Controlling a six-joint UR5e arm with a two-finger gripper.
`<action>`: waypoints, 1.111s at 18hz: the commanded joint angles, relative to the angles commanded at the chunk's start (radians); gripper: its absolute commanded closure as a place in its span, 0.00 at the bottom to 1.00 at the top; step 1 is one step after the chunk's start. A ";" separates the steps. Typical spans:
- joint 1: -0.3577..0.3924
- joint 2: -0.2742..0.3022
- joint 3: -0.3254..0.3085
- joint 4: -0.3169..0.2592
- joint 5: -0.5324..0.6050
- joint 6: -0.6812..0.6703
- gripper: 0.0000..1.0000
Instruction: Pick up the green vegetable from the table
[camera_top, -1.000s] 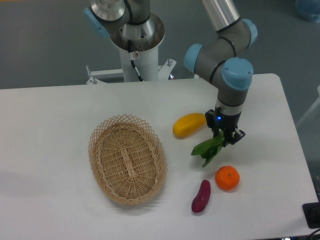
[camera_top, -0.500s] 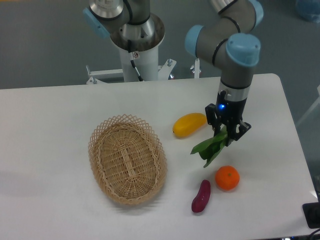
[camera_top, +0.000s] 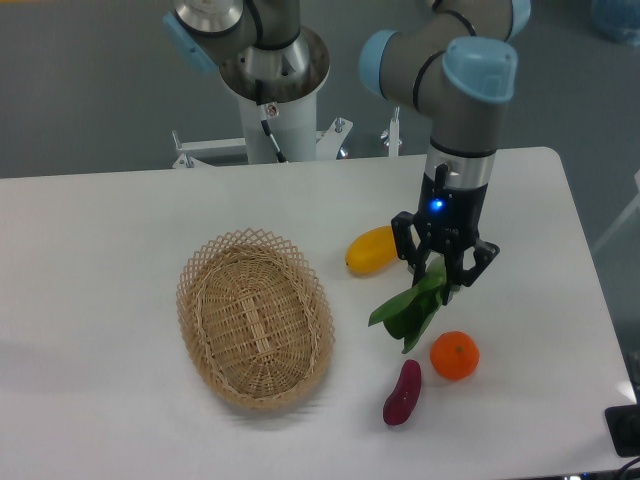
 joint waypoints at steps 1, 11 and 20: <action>0.000 -0.002 0.006 0.000 -0.002 -0.002 0.53; -0.002 -0.002 0.021 0.000 -0.002 -0.002 0.53; -0.006 -0.005 0.032 0.003 -0.002 -0.009 0.53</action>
